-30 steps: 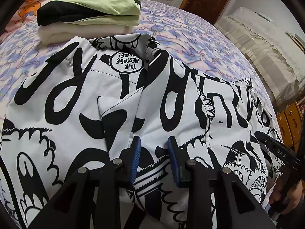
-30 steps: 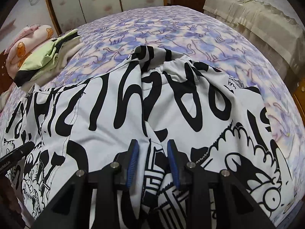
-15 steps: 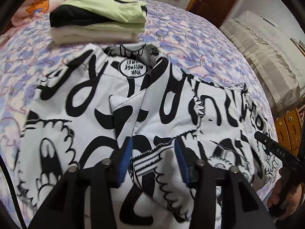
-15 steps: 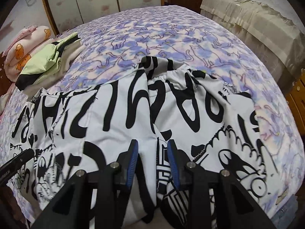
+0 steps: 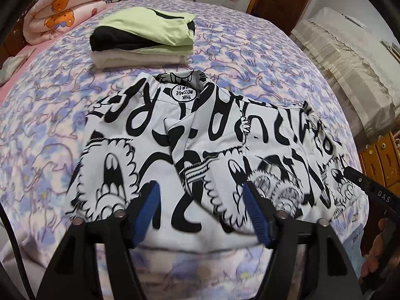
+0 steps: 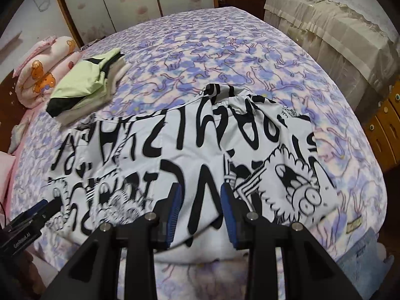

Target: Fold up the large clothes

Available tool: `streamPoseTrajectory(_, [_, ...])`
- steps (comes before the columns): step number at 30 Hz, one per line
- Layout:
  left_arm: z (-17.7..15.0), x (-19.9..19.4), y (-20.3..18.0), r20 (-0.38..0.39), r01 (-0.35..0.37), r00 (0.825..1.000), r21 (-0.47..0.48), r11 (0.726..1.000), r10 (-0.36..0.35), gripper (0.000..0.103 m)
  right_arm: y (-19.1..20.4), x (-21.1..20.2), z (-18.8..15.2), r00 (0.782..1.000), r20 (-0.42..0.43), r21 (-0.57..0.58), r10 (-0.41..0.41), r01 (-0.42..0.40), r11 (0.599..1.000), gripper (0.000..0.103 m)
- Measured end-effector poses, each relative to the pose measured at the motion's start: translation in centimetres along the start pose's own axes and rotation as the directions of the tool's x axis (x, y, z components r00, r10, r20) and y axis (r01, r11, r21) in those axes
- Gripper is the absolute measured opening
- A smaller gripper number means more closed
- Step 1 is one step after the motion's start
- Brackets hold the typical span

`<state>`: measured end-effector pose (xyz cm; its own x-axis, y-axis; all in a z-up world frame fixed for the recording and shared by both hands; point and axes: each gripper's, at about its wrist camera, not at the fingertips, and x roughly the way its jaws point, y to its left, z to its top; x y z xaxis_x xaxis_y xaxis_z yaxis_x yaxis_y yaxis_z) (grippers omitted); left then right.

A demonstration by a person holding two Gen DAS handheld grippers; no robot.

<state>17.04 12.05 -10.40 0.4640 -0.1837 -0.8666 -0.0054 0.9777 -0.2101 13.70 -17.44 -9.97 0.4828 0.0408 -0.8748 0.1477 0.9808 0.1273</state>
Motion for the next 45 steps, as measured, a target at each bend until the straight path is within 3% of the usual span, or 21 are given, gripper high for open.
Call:
streamPoseTrajectory(8, [-3.0,-3.4,0.9,0.02,0.02,1.0,-0.008,1.0,-0.02,0.076,1.0,-1.0,-2.1,0.999,-0.008,0.016,0.033,-0.032,0.999,0.033])
streamPoseTrajectory(13, [-5.0,-3.5,2.0,0.008,0.037,0.999,-0.021,0.999,-0.037,0.078,2.2,-1.1,-3.7,0.998,0.013,0.012,0.069,-0.069,0.998,0.035])
streamPoseTrajectory(17, [-7.0,-2.3,4.2,-0.014,0.114,0.993,-0.075,0.991,-0.115,0.078,3.3,-1.2,-4.9,0.995,0.062,0.0,0.083,-0.083,0.997,0.039])
streamPoseTrajectory(20, [-8.9,-0.9,6.8,0.01,0.209,0.978,-0.148,0.967,-0.209,0.078,4.1,-1.1,-5.6,0.991,0.11,-0.017,0.083,-0.081,0.997,0.039])
streamPoseTrajectory(27, [-11.5,3.6,11.8,0.077,0.291,0.957,-0.294,0.91,-0.281,0.078,5.7,-0.5,-6.2,0.981,0.186,-0.073,0.059,-0.046,0.996,0.039])
streamPoseTrajectory(31, [-11.1,5.9,13.2,0.137,0.356,0.934,-0.337,0.872,-0.329,0.078,6.0,0.5,-6.1,0.981,0.189,-0.086,0.053,-0.037,0.996,0.039])
streamPoseTrajectory(34, [-10.0,6.8,13.7,0.187,0.37,0.928,-0.338,0.865,-0.324,0.078,6.1,1.0,-6.0,0.979,0.198,-0.083,0.052,-0.036,0.996,0.039])
streamPoseTrajectory(43, [-5.0,9.1,14.2,0.241,0.349,0.93,-0.352,0.868,-0.276,0.077,6.9,3.6,-3.4,0.979,0.199,-0.118,0.038,-0.015,0.993,0.039])
streamPoseTrajectory(45, [-4.4,9.1,14.2,0.254,0.339,0.932,-0.367,0.867,-0.257,0.068,7.4,4.2,-2.7,0.977,0.213,-0.147,0.032,-0.001,0.989,0.039])
